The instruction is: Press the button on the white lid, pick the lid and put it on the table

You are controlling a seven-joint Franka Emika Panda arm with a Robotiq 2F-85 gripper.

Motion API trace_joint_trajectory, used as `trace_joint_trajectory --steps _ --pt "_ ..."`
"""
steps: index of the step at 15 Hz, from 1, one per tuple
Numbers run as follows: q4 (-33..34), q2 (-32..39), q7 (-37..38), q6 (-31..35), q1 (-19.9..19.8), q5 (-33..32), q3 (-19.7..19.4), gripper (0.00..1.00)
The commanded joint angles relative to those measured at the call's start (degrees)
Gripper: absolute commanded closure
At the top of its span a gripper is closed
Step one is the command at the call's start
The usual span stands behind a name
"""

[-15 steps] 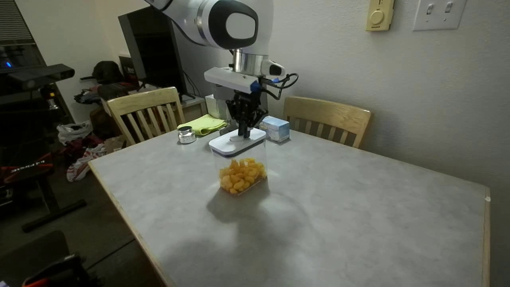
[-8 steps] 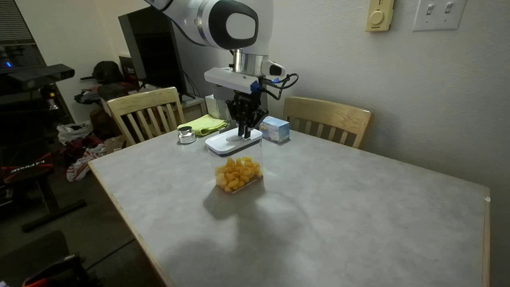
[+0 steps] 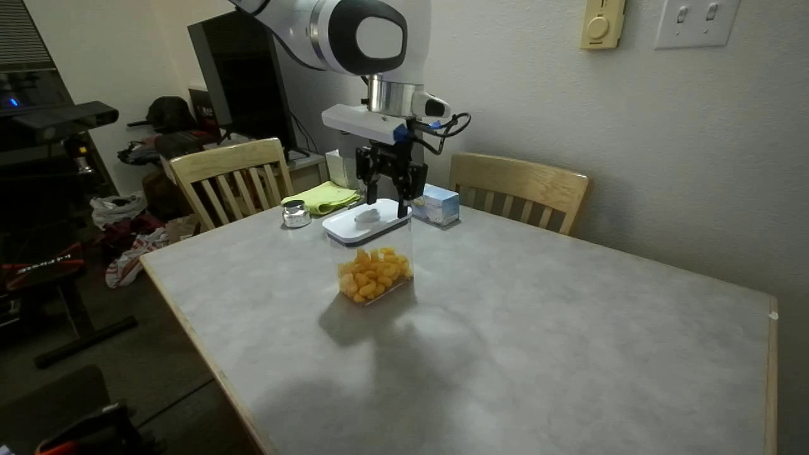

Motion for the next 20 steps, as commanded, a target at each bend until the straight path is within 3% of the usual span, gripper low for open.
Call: trace_joint_trajectory --steps 1,20 --pt "-2.97 -3.79 0.57 0.15 0.95 -1.37 -0.47 0.0" --pt "-2.89 0.11 0.13 1.38 4.03 -4.78 0.12 0.0"
